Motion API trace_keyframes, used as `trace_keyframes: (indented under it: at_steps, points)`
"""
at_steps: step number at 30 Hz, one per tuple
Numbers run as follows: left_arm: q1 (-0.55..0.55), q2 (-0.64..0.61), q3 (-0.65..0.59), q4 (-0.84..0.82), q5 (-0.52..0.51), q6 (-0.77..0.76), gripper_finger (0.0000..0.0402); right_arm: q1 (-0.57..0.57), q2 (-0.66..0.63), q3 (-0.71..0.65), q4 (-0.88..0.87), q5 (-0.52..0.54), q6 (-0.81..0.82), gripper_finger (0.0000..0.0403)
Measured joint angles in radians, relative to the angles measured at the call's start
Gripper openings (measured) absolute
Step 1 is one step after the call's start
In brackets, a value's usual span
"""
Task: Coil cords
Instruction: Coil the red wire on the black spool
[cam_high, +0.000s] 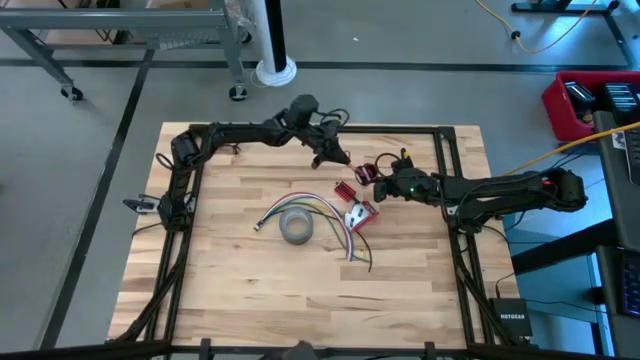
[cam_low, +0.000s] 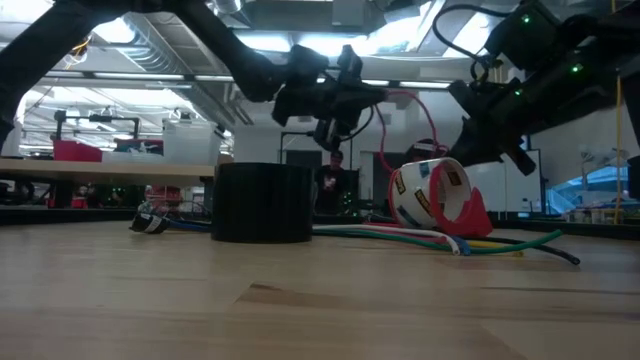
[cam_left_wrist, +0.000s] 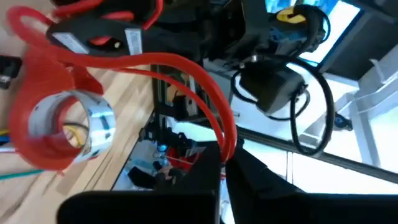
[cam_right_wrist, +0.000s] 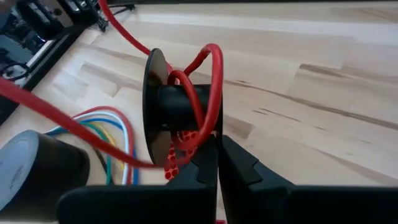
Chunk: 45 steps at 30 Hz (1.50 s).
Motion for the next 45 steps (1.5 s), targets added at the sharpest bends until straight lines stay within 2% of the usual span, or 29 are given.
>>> trace_keyframes:
  at_steps: [11, 21, 27, 32, 39, 45]
  points:
    - [-0.020, 0.000, 0.001, -0.006, -0.061, -0.015, 0.0001, 0.001, 0.000, 0.000, 0.088, -0.086, -0.001, 0.0003]
    - [-0.051, 0.004, 0.054, -0.009, -0.105, -0.025, 0.0001, 0.000, 0.030, 0.003, 0.126, -0.067, 0.005, 0.0003]
    - [-0.069, 0.005, 0.055, -0.041, -0.117, -0.016, 0.0001, 0.000, 0.075, 0.052, 0.125, -0.069, 0.006, 0.0003]
    - [-0.081, 0.006, 0.055, -0.051, -0.116, 0.050, 0.0001, 0.000, 0.077, 0.072, 0.126, -0.038, 0.006, 0.0003]
    - [-0.087, 0.006, 0.055, -0.095, -0.152, 0.221, 0.0001, 0.000, 0.074, 0.073, 0.125, 0.003, 0.059, 0.0003]
    - [-0.088, 0.006, 0.055, -0.103, -0.158, 0.238, 0.0001, 0.000, 0.074, 0.073, 0.126, 0.002, 0.114, 0.0003]
